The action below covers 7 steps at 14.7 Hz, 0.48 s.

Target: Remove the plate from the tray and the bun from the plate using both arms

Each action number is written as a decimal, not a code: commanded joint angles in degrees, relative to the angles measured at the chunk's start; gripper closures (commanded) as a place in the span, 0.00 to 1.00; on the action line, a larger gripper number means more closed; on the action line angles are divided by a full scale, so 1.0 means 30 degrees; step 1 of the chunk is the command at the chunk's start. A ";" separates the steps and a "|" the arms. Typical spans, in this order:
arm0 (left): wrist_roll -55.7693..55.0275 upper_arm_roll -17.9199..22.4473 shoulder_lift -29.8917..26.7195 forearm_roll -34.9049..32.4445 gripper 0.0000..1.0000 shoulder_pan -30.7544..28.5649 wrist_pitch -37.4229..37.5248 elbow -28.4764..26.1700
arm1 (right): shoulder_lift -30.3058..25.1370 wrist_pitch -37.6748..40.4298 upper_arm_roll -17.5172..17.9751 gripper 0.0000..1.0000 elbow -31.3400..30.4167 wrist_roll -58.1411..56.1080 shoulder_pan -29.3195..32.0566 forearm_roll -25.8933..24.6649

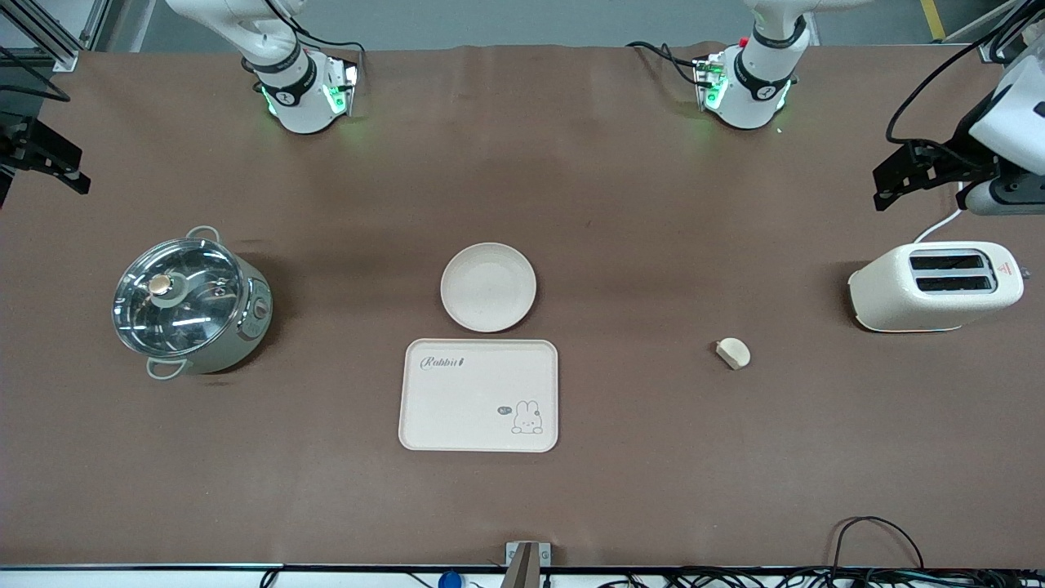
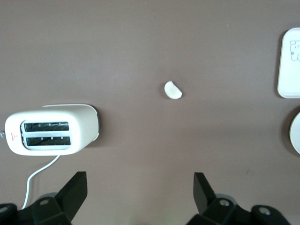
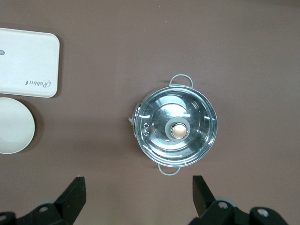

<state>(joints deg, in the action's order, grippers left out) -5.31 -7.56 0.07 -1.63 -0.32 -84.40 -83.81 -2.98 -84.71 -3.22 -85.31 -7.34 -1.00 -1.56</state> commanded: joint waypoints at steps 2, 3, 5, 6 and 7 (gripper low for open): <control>0.0629 0.1083 -0.1868 0.0660 0.00 0.0401 -0.0108 -0.2060 | -0.0090 0.0112 0.0077 0.00 0.0019 -0.0014 0.0012 -0.0213; 0.0424 0.0967 -0.1899 0.0602 0.00 0.0401 0.0008 -0.1947 | -0.0090 0.0141 0.0077 0.00 0.0048 -0.0014 -0.0017 -0.0213; 0.0597 0.0966 -0.1520 0.0427 0.00 0.0400 0.0009 -0.1422 | -0.0119 0.0113 0.0077 0.00 0.0107 -0.0014 -0.0017 -0.0213; 0.0627 0.0937 -0.1228 0.0397 0.00 0.0430 0.0009 -0.1099 | -0.0119 0.0141 0.0106 0.00 0.0107 -0.0014 0.0012 -0.0213; 0.0569 0.0937 -0.1109 0.0368 0.00 0.0488 0.0009 -0.0777 | -0.0119 0.0142 0.0106 0.00 0.0107 -0.0014 -0.0017 -0.0213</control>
<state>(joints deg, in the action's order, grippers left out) -3.74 -4.83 -4.00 -0.51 0.71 -84.49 -87.87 -2.98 -84.71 -3.18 -85.28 -7.34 -1.01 -1.56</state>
